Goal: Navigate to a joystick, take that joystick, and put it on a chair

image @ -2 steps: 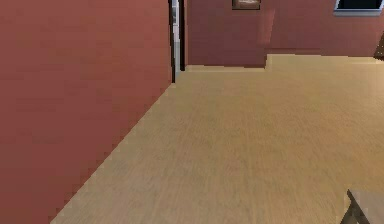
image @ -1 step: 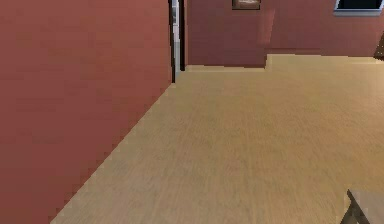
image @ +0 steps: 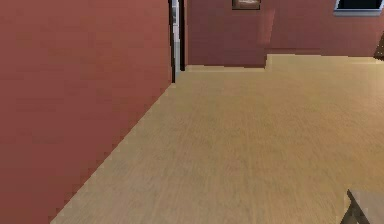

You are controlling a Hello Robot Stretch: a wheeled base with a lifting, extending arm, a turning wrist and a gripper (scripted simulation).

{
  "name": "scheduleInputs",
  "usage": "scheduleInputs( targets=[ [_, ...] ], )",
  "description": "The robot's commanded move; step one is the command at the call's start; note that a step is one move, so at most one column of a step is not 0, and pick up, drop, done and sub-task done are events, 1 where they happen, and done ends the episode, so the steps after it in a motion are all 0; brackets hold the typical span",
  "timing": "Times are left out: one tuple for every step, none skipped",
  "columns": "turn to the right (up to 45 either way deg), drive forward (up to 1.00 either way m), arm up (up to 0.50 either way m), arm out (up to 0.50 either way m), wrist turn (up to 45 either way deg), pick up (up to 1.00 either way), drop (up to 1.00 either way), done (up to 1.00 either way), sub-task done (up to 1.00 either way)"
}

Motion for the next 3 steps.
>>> scheduleInputs(
  targets=[
    [0.0, 0.00, -0.46, 0.00, 0.0, 0.00, 0.00, 0.00, 0.00],
    [0.0, 0.00, -0.32, 0.00, 0.0, 0.00, 0.00, 0.00, 0.00],
    [0.0, 0.00, 0.00, 0.00, 0.0, 0.00, 1.00, 0.00, 0.00]
  ],
)
